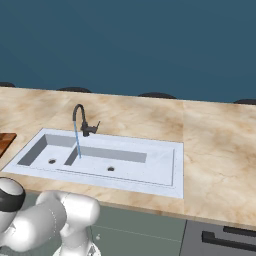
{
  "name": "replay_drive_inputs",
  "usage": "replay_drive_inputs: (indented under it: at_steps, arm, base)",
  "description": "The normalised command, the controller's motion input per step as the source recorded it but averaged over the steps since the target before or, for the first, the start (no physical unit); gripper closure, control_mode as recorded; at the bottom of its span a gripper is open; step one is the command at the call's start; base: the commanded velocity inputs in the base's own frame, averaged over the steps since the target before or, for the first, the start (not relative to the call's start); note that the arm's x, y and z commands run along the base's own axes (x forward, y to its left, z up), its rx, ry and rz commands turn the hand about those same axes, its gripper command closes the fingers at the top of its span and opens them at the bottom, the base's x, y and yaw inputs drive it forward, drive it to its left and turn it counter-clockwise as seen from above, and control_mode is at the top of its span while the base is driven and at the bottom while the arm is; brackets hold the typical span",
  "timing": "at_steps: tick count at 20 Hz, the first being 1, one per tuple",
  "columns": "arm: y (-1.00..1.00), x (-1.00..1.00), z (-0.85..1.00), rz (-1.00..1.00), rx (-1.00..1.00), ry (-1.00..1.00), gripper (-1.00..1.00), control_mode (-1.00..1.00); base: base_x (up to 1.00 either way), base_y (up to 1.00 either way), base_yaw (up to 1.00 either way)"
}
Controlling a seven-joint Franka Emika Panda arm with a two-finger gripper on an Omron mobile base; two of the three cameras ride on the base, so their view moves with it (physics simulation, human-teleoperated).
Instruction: Pick the apple from the sink and place it on the cutting board to airdry. Then turn off the sink faucet.
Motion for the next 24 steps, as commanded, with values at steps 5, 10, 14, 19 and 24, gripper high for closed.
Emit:
replay_drive_inputs:
  at_steps: [5,10,14,19,24]
  arm:
    - [0.14,0.10,-0.21,0.00,0.00,0.00,1.00,-1.00]
    - [0.12,0.07,-0.17,0.00,0.00,0.00,1.00,-1.00]
    - [0.16,0.06,-0.14,0.00,0.00,0.00,1.00,-1.00]
    - [0.15,0.05,-0.14,0.00,0.00,0.00,1.00,-1.00]
    - [0.11,0.02,-0.13,0.00,0.00,0.00,1.00,-1.00]
  base:
    - [0.00,0.00,0.00]
    - [0.00,0.00,0.00]
    - [0.00,0.00,0.00]
    - [0.00,0.00,0.00]
    - [0.00,0.00,0.00]
